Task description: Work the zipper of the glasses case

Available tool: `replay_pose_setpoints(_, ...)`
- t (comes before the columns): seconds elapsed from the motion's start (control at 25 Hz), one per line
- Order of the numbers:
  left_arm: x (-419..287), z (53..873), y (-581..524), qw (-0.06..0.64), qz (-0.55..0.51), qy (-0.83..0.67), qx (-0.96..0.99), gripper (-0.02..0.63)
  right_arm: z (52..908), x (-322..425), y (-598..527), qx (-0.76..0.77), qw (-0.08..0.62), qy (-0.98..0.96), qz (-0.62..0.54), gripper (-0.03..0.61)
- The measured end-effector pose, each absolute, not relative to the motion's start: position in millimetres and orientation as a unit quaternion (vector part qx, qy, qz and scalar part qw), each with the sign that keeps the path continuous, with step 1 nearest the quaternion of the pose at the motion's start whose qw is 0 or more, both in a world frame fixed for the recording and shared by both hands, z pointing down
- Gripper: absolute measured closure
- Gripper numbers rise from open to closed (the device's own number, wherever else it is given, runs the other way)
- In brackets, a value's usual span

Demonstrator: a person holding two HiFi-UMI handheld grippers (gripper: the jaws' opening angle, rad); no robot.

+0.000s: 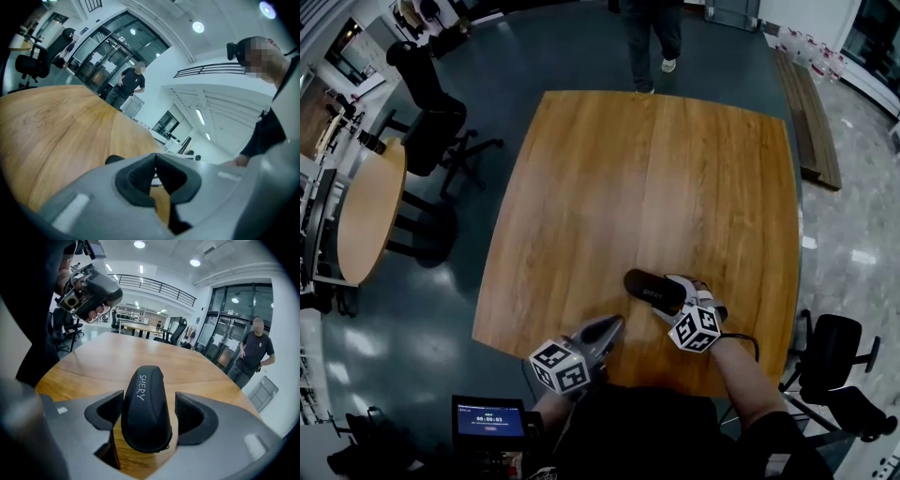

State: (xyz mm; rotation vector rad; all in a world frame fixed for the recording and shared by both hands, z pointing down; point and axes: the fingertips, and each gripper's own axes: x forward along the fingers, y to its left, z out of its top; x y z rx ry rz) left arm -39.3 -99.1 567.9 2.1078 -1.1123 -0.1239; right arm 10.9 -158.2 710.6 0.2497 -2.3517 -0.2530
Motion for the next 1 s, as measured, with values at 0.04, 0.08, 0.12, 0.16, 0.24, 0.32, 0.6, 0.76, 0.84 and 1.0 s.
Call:
replay_pose_setpoints(0.04,-40,568,-101,0.369,-0.050,-0.433,0.821,0.611,717,9,-158,0.088,0.381,-0.914,-0.103,0.241)
replay_pose_setpoints(0.08,-40,567,-102,0.370,-0.051,-0.433,0.820,0.611,722,7,-159,0.080,0.390,-0.911,-0.106,0.241)
replay_pose_setpoints(0.12,-40,567,-103,0.371,-0.053,-0.433,0.820,0.611,726,7,-160,0.075,0.396,-0.909,-0.108,0.242)
replay_pose_setpoints(0.16,-41,568,-105,0.372,-0.054,-0.434,0.819,0.611,730,7,-161,0.073,0.400,-0.907,-0.109,0.253)
replay_pose_setpoints(0.24,-45,569,-107,0.374,-0.054,-0.433,0.818,0.611,732,5,-163,0.070,0.402,-0.907,-0.105,0.256)
replay_pose_setpoints(0.32,-51,571,-106,0.374,-0.049,-0.434,0.818,0.611,734,2,-161,0.065,0.402,-0.908,-0.096,0.259)
replay_pose_setpoints(0.6,-84,565,-128,0.346,-0.038,-0.441,0.828,0.611,702,5,-174,0.120,0.341,-0.933,0.000,0.267)
replay_pose_setpoints(0.76,-98,555,-150,0.322,-0.019,-0.415,0.851,0.611,647,14,-181,0.135,0.280,-0.950,0.004,0.268)
replay_pose_setpoints(0.84,-100,545,-162,0.308,-0.007,-0.391,0.867,0.611,618,17,-178,0.125,0.268,-0.955,-0.026,0.270)
replay_pose_setpoints(1.0,-94,523,-180,0.271,0.034,-0.320,0.907,0.604,575,23,-153,0.064,0.309,-0.937,-0.149,0.272)
